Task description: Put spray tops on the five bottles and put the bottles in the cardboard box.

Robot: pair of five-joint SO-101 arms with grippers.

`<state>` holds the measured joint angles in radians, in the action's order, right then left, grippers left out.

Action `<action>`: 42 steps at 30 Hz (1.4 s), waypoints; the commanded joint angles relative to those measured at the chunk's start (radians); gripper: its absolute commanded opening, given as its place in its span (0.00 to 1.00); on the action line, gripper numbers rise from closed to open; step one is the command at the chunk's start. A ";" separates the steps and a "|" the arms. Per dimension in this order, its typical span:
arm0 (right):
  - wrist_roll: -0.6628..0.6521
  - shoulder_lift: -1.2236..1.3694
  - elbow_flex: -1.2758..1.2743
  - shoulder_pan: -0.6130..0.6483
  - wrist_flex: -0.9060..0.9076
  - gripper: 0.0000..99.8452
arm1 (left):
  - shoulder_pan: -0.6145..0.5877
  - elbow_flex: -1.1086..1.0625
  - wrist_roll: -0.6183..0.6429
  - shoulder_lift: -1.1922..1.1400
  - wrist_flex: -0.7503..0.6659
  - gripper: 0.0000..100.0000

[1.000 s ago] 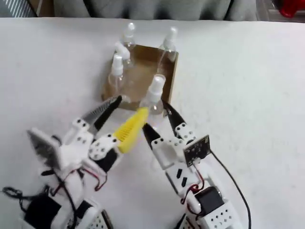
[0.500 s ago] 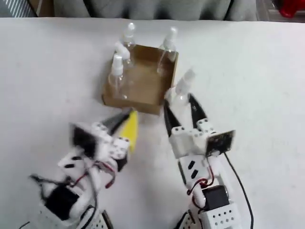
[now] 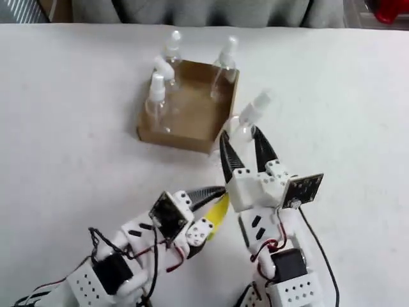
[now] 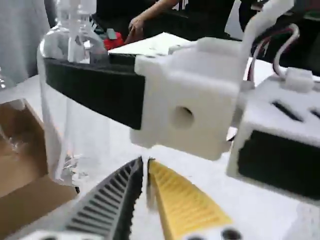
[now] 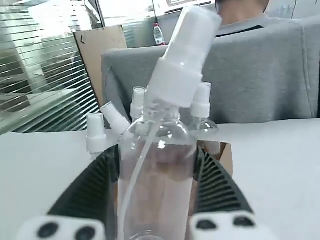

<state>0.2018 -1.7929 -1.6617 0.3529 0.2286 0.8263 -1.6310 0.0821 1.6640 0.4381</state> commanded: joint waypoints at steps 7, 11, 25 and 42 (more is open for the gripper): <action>0.006 -0.008 0.043 0.091 0.028 0.02 | -0.028 0.000 0.002 0.010 -0.106 0.02; 0.006 -0.008 0.052 0.097 0.062 0.02 | -0.048 -0.003 0.002 0.010 -0.106 0.02; 0.012 -0.008 0.109 0.162 0.176 0.02 | -0.107 -0.044 0.002 0.008 -0.106 0.02; 0.011 -0.008 0.107 0.134 0.170 0.02 | -0.108 0.275 -0.006 -0.555 -0.117 0.02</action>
<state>0.2033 -1.7929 -1.6049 0.4987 0.4020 0.7281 -1.4914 0.0821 1.2958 0.3659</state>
